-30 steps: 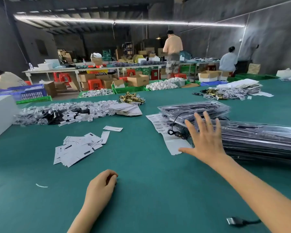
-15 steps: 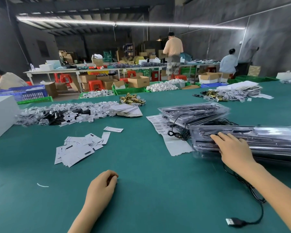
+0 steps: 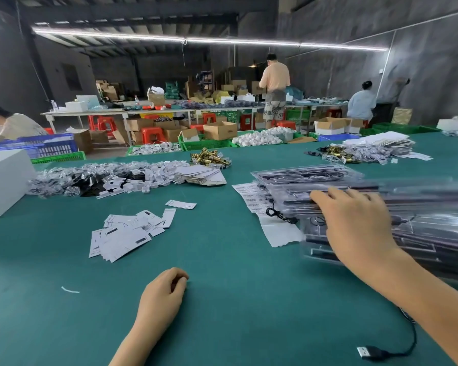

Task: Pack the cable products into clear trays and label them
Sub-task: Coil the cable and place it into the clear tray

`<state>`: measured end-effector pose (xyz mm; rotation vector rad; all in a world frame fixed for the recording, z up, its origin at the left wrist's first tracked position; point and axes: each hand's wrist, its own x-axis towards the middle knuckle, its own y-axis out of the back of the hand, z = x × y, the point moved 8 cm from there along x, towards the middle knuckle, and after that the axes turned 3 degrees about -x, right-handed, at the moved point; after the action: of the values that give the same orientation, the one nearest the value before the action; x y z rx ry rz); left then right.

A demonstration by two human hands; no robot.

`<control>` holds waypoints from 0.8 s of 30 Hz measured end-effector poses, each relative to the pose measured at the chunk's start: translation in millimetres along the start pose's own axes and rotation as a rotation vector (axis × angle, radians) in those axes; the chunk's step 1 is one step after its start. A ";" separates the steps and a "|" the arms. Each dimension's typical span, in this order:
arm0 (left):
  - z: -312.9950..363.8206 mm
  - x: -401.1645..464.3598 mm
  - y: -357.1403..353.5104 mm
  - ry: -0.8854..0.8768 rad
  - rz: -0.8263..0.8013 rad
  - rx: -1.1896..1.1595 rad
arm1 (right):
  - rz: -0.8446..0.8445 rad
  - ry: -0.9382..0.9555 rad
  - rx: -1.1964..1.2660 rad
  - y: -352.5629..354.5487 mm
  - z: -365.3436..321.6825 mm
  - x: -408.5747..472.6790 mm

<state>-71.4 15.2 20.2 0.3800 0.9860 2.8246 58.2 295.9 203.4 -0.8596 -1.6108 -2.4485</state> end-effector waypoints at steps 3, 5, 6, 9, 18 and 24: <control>-0.5 -0.3 0.1 0.001 0.000 -0.008 | 0.074 0.044 -0.049 11.5 -12.0 7.1; -1.0 -0.1 0.0 -0.001 -0.001 -0.006 | 0.127 0.045 0.006 12.7 -6.0 15.8; -1.1 0.3 -0.3 -0.003 -0.001 -0.004 | 0.162 0.028 0.056 13.2 0.8 20.1; -2.5 1.5 -0.8 -0.004 0.000 -0.012 | 0.254 -0.053 0.168 10.5 22.3 25.7; -5.9 4.4 -3.1 -0.006 0.005 0.009 | 0.595 0.112 0.084 25.5 9.5 22.0; -10.5 7.0 -4.1 -0.012 0.024 -0.004 | 0.809 0.227 0.085 73.8 -9.4 42.3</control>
<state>-80.8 13.6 11.0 0.4110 0.9803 2.8411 46.0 264.8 282.2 -0.9337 -0.9970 -1.8087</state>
